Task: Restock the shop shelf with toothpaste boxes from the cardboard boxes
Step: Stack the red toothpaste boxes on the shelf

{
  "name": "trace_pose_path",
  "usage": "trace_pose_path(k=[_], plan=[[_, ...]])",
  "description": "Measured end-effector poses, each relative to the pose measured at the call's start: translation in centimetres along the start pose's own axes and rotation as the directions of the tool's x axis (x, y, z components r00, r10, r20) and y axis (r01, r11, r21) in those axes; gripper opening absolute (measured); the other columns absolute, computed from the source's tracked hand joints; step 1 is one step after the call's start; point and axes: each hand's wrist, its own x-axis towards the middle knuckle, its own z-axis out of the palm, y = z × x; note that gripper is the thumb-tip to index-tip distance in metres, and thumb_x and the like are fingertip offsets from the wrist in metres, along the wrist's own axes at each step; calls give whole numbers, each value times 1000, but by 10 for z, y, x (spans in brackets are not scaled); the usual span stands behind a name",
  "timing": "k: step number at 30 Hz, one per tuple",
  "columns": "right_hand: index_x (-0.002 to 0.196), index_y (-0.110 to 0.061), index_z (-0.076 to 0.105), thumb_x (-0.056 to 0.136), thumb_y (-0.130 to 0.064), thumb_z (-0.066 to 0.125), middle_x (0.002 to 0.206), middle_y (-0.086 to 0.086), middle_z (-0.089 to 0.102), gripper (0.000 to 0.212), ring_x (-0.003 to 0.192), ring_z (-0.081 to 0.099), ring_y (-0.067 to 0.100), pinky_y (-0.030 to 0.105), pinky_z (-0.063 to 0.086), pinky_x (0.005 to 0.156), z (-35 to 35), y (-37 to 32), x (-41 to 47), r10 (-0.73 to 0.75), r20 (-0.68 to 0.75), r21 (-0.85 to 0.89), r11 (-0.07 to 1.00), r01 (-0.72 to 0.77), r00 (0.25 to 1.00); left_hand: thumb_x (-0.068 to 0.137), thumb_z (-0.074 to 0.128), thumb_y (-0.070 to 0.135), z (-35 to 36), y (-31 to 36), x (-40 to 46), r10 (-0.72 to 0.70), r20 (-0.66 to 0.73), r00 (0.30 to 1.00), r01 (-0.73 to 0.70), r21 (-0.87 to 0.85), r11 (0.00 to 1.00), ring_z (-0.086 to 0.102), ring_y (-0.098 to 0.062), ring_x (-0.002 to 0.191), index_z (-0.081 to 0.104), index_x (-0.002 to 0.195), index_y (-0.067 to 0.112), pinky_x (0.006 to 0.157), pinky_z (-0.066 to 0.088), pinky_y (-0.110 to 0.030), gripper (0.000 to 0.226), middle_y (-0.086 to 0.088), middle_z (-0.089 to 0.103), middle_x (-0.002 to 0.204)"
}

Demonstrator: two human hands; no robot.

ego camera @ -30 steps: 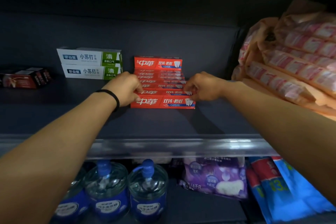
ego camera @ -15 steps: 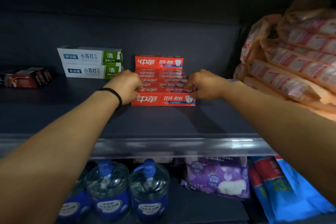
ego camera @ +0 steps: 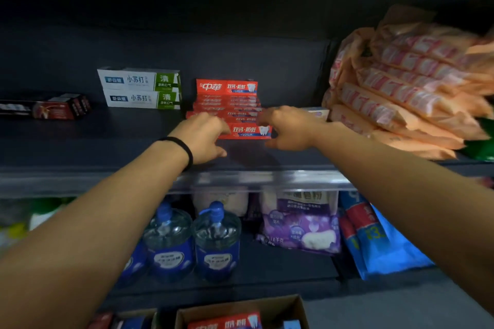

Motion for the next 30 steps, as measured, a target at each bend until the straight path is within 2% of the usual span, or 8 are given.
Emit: trace_pose_path(k=[3, 7, 12, 17, 23, 27, 30], plan=[[123, -18, 54, 79, -33, 67, 125, 6, 58, 47, 112, 55, 28, 39, 48, 87, -2, -26, -43, -9, 12, -3, 1000, 9, 1000, 77, 74, 36, 5, 24, -37, 17, 36, 999, -17, -9, 1000, 56, -26, 112, 60, 124, 19, 90, 50, -40, 51, -5, 62, 123], [129, -16, 46, 79, -30, 67, 131, 6, 52, 56, 117, 52, 28, 41, 48, 89, 15, -67, -103, -12, 59, 73, 997, 7, 998, 74, 76, 40, 27, 52, -92, 20, 170, 985, -12, -45, 999, 55, -27, 113, 57, 125, 15, 91, 49, -41, 59, -7, 59, 125], [132, -15, 43, 81, -31, 67, 130, 7, 51, 59, 118, 50, 27, 36, 45, 87, 74, -109, -161, -47, 151, 124, 992, 28, 987, 70, 76, 41, 86, 67, -158, 17, 276, 961, 6, -84, 996, 58, -28, 105, 61, 110, 17, 84, 51, -40, 49, -5, 62, 115], [137, -15, 38, 83, -32, 66, 133, 6, 48, 63, 121, 47, 25, 36, 41, 93, 151, -138, -191, -84, 270, 200, 979, 30, 959, 74, 74, 37, 155, 73, -203, -8, 415, 910, 71, -137, 988, 53, -23, 115, 56, 123, 19, 93, 48, -39, 55, -2, 56, 126], [130, -23, 44, 83, -44, 67, 125, 0, 53, 57, 114, 51, 19, 33, 40, 91, 248, -152, -201, -118, 367, 293, 956, 6, 923, 79, 71, 30, 247, 78, -240, 33, 643, 765, 123, -195, 973, 55, -20, 114, 57, 122, 21, 98, 46, -34, 47, -2, 57, 127], [144, -23, 31, 84, -45, 65, 140, 2, 48, 72, 125, 46, 21, 35, 38, 102, 282, -151, -204, -122, 423, 321, 947, -23, 898, 81, 69, 27, 301, 83, -254, 73, 748, 659, 119, -200, 973, 56, -23, 115, 57, 126, 20, 99, 46, -36, 47, -4, 58, 128], [145, -21, 30, 86, -42, 64, 144, 4, 43, 72, 129, 42, 22, 35, 35, 106, 301, -148, -206, -124, 465, 322, 946, -37, 877, 82, 69, 22, 331, 87, -262, 94, 801, 591, 107, -194, 975, 55, -25, 116, 55, 127, 18, 99, 46, -35, 47, -7, 57, 129]])
